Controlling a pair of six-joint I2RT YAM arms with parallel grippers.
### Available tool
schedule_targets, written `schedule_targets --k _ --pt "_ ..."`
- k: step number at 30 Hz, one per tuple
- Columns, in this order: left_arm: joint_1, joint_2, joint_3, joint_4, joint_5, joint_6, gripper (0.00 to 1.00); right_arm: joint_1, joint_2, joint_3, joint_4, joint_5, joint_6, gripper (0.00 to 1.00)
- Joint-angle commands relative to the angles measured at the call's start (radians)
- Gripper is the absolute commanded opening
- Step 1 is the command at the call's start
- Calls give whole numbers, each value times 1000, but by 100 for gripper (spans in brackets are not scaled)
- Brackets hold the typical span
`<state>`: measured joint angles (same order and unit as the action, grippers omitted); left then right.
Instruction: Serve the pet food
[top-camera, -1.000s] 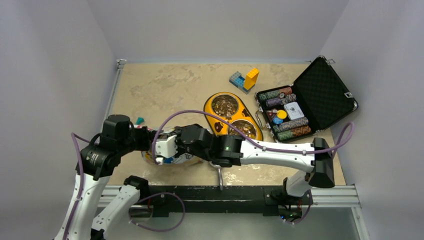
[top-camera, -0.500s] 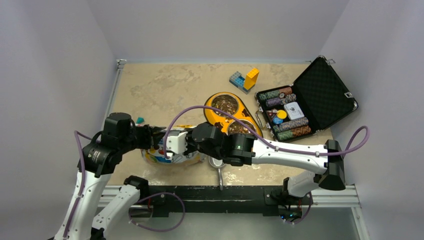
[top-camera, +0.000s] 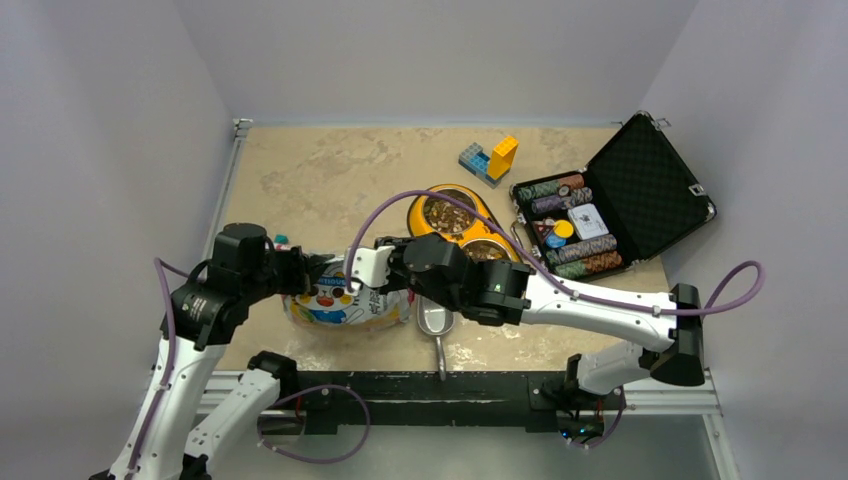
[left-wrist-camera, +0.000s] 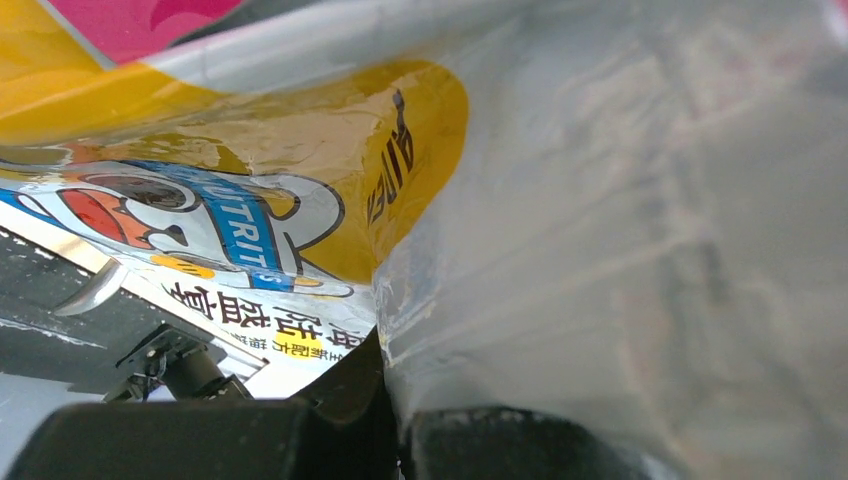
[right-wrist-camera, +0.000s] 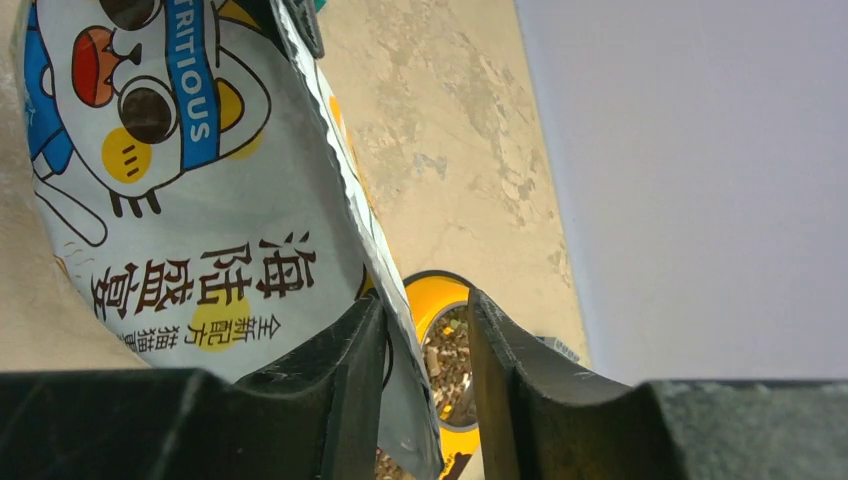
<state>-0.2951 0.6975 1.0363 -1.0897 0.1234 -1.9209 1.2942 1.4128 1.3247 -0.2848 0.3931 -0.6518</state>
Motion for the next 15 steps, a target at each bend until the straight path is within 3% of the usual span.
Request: schedule_targets --k 1,3,5,10,12,15 --pt "-1 1 14 14 -2 -22 0 -39 -52 -25 49 48 50 35" --pt "-1 3 24 9 -3 -23 0 -41 -37 -14 34 59 47 22" --pt "-1 4 38 -7 -13 -19 0 -42 -24 6 10 58 49 0" --pt "0 -12 48 -37 -82 1 0 -42 -43 2 4 30 65 0" --pt "1 -21 52 -64 -117 16 11 -42 -54 0 4 11 65 0" --pt "1 -20 92 -153 -225 48 20 -41 -63 -1 7 -8 57 0"
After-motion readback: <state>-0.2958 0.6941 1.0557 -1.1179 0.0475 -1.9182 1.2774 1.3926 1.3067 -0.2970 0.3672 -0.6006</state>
